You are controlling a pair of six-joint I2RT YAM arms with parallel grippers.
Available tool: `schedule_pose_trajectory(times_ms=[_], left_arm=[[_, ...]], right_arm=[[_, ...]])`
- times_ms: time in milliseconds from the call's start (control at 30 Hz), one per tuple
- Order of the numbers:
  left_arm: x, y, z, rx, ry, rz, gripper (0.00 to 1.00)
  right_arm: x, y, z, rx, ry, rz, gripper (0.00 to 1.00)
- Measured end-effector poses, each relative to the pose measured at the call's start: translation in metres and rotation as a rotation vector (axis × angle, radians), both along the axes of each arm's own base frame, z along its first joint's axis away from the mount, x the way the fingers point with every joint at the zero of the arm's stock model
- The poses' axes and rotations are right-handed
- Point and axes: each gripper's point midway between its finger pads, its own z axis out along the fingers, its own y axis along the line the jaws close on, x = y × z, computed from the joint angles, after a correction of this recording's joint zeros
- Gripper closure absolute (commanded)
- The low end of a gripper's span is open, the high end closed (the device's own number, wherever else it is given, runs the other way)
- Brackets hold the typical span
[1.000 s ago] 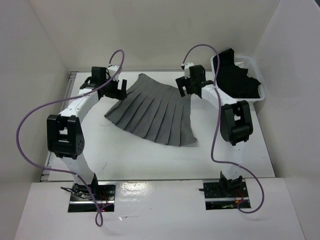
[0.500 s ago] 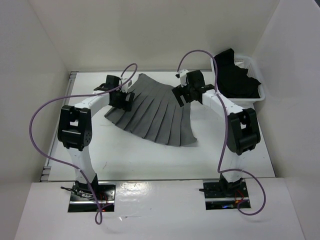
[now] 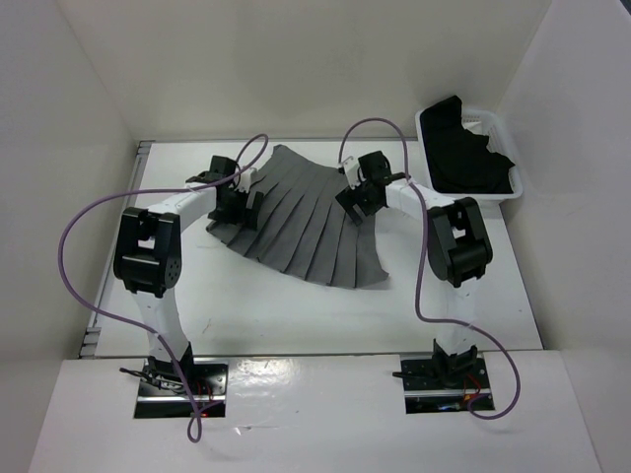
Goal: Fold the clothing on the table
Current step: Flatten the skirt out
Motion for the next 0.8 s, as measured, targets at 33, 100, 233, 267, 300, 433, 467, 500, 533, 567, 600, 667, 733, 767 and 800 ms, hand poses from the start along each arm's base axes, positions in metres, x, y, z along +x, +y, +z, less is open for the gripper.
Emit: schedule_pose_trajectory(times_ms=[33,100,233,267,300,433,467,500,533,567,600,667,733,767,800], left_arm=[[-0.001,0.000,0.000,0.000,0.005,0.001,0.00],[-0.002,0.000,-0.001,0.001,0.011,0.003,0.00],[-0.003,0.001,-0.001,0.005,0.014,0.005,0.00],[-0.003,0.002,-0.001,0.008,0.013,0.006,0.00],[-0.003,0.002,-0.001,0.010,0.013,0.008,0.00],[-0.003,0.003,-0.001,0.014,0.012,0.010,0.00],[-0.003,0.004,-0.001,0.018,0.014,0.011,0.00],[-0.002,0.004,-0.001,0.021,0.013,0.013,0.00],[0.000,0.005,-0.002,0.025,0.012,0.014,0.00],[0.004,0.005,-0.001,0.028,0.007,0.015,0.00],[0.007,0.005,-0.002,0.032,0.006,0.016,0.00],[0.013,0.006,-0.004,0.040,0.004,0.020,0.00],[0.020,0.006,-0.006,0.047,0.002,0.023,0.00],[0.024,0.006,-0.007,0.051,0.001,0.024,0.00],[0.027,0.006,-0.007,0.053,0.000,0.024,0.00]], right_arm=[[-0.001,0.000,-0.004,-0.006,0.009,0.010,0.01],[-0.002,0.000,-0.008,-0.014,0.019,0.026,0.01],[0.001,0.003,-0.010,-0.020,0.022,0.055,0.01],[0.001,0.003,-0.010,-0.020,0.023,0.060,0.01],[0.000,0.004,-0.011,-0.021,0.028,0.067,0.01],[-0.007,0.004,-0.014,-0.035,0.054,0.081,0.01],[-0.010,0.005,-0.016,-0.038,0.061,0.085,0.01],[-0.014,0.007,-0.016,-0.042,0.067,0.090,0.01],[-0.018,0.008,-0.016,-0.050,0.074,0.095,0.01],[-0.025,0.009,-0.016,-0.061,0.089,0.101,0.01],[-0.034,0.011,-0.017,-0.073,0.105,0.111,0.01],[-0.051,0.017,-0.018,-0.099,0.137,0.135,0.01],[-0.073,0.023,-0.019,-0.120,0.174,0.168,0.01],[-0.085,0.027,-0.020,-0.132,0.198,0.190,0.01],[-0.099,0.031,-0.021,-0.144,0.225,0.214,0.01]])
